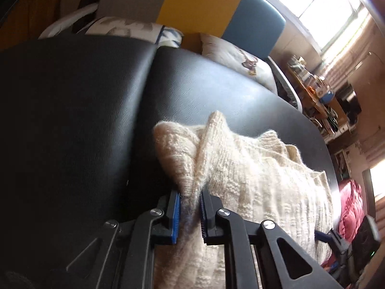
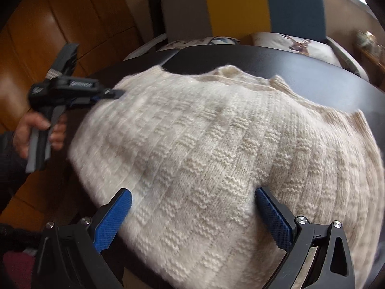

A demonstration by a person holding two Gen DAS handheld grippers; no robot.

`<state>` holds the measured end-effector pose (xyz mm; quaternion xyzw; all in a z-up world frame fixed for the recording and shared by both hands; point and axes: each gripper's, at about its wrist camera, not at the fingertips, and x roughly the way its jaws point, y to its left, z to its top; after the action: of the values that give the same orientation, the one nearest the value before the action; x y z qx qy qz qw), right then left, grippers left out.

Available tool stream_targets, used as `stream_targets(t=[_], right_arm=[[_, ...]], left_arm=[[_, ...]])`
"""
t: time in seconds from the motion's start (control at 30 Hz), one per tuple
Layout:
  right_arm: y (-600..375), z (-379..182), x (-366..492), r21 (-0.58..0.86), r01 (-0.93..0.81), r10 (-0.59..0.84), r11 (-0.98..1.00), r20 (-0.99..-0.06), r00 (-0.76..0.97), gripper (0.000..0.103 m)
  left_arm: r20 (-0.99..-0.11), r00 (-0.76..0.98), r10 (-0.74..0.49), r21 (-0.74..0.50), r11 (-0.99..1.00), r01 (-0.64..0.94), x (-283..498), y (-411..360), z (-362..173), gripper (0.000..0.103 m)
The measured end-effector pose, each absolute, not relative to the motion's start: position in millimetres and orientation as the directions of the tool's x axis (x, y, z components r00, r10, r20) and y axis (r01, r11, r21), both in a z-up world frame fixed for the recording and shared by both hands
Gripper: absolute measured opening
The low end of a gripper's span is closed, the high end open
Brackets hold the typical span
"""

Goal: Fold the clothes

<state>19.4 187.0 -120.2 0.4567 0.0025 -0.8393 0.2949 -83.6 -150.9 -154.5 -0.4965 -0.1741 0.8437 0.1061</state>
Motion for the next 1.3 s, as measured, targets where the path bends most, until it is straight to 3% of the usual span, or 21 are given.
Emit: stream_targets(t=[0.1,0.2,0.33,0.5,0.63,0.8,1.0,1.3], right_arm=[[220.4,-99.1,20.1,0.335,0.528,-0.581,-0.78,-0.7,-0.415,0.101],[251.3,-80.7,22.5,0.257,0.577,-0.56,-0.775,-0.702,-0.44,0.099],[273.7,-80.8,11.6,0.111,0.648,-0.456,-0.754,-0.798,-0.394,0.088],[292.9,-116.6,-17.6,0.035,0.707,-0.304,-0.706,-0.917,-0.259,0.079],[300.1,-139.0,-31.9,0.064,0.703,-0.287,-0.708,-0.936,-0.204,0.08],[288.9,-148.7,-33.8,0.049,0.617,-0.275,-0.786,-0.92,-0.278,0.093],[279.0,-152.5,-30.7,0.089,0.501,-0.307,-0.861,-0.876,-0.372,0.095],[277.1,-155.9,-22.9,0.135,0.438,-0.358,-0.889,-0.803,-0.478,0.097]], left_arm=[[-0.769,-0.49,0.411,-0.451,-0.892,-0.039,-82.5,-160.8,-138.5,0.012],[-0.758,-0.483,0.439,-0.466,-0.882,-0.07,-81.5,-163.1,-127.0,0.012],[-0.762,-0.465,0.45,-0.456,-0.884,-0.108,-80.2,-161.0,-114.8,0.012],[-0.761,-0.463,0.455,-0.469,-0.879,-0.092,-93.9,-153.4,-103.9,0.012],[-0.758,-0.462,0.46,-0.481,-0.873,-0.079,-104.9,-147.4,-95.0,0.012],[-0.68,-0.484,0.551,-0.593,-0.801,-0.08,-111.1,-136.8,-69.6,0.012],[-0.566,-0.506,0.65,-0.693,-0.708,-0.134,-106.3,-92.0,-27.1,0.012],[-0.534,-0.416,0.736,-0.771,-0.626,-0.118,-117.3,18.8,-32.4,0.012]])
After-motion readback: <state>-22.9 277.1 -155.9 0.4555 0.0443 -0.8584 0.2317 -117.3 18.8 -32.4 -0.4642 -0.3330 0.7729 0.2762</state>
